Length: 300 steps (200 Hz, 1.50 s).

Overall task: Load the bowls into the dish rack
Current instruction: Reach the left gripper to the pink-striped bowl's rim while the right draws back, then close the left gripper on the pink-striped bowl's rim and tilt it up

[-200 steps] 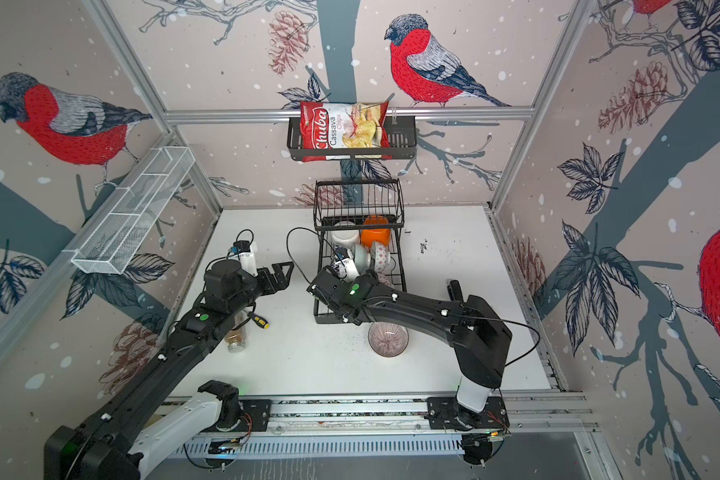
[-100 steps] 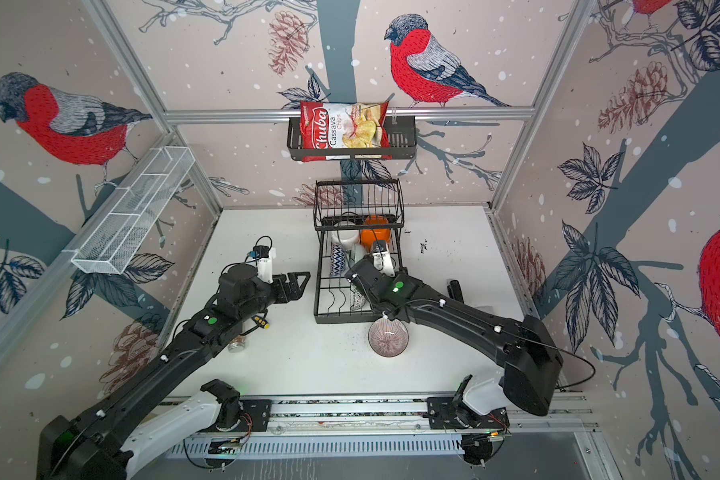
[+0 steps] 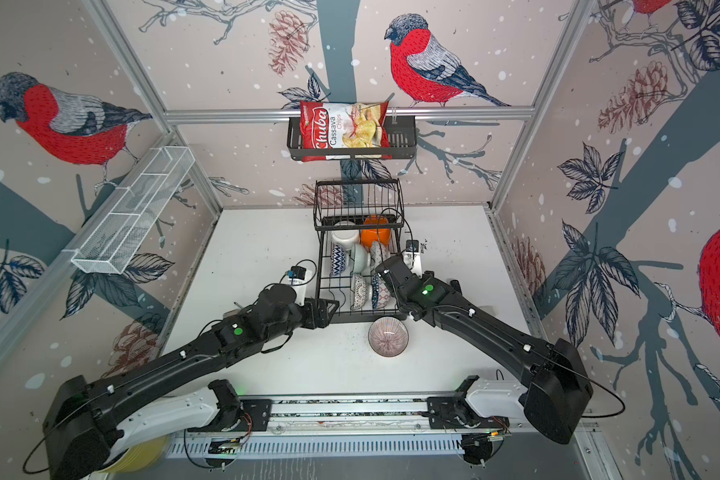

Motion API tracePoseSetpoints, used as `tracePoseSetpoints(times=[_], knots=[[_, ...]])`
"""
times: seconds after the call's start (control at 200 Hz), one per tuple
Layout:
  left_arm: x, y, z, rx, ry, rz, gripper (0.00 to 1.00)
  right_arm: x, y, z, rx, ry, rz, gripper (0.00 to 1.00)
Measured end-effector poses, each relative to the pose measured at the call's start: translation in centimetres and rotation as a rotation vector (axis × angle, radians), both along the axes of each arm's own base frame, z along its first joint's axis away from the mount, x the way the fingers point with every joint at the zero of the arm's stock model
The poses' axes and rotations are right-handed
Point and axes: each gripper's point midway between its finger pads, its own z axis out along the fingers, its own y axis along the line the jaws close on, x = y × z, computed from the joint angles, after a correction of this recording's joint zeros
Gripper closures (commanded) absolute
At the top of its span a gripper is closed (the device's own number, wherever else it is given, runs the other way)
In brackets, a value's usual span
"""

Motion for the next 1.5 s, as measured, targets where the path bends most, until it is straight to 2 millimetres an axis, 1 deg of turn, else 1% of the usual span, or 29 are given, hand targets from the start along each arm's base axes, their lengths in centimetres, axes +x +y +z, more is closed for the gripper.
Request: tracePoseSetpoints(times=[0.12,0.285,0.39,0.685,0.91,0.97,1.096,1.246,1.386,1.501], knots=[[-1.4,-1.8,-1.2,0.046,0.032,-0.045,0.14,-0.1,-1.6,-0.1,0.012,0.0,-0.032,0.26],[-2.3,-2.7,-3.4,0.106,0.089,-0.045,0.18,-0.3,-2.6,-0.8,0.034,0.006,-0.049,0.25],[-2.8,-3.7,-4.2,0.126,0.11,-0.059,0.2,-0.4,-3.3,-1.2,0.039,0.01,-0.063,0.25],[-2.7,-6.8,-6.2,0.183,0.156,-0.081,0.29,-0.7,-4.1,-1.6,0.056,0.004,-0.074,0.25],[-2.2,-9.5,-7.5,0.225,0.198,-0.109,0.38,-1.0,-4.4,-1.9,0.062,0.0,-0.075,0.25],[-2.4,-10.1,-8.1,0.237,0.217,-0.126,0.41,-1.0,-4.3,-1.9,0.066,-0.003,-0.074,0.25],[-2.6,-10.4,-9.4,0.285,0.241,-0.139,0.46,-1.1,-4.4,-2.2,0.061,0.002,-0.074,0.25],[-2.4,-11.3,-9.7,0.304,0.242,-0.154,0.54,-1.3,-4.5,-2.5,0.057,0.007,-0.07,0.25],[-2.5,-11.3,-10.6,0.344,0.256,-0.164,0.64,-1.2,-4.4,-2.8,0.053,0.012,-0.067,0.25],[-2.5,-11.6,-10.6,0.364,0.253,-0.167,0.68,-1.1,-4.3,-2.9,0.054,0.012,-0.065,0.25]])
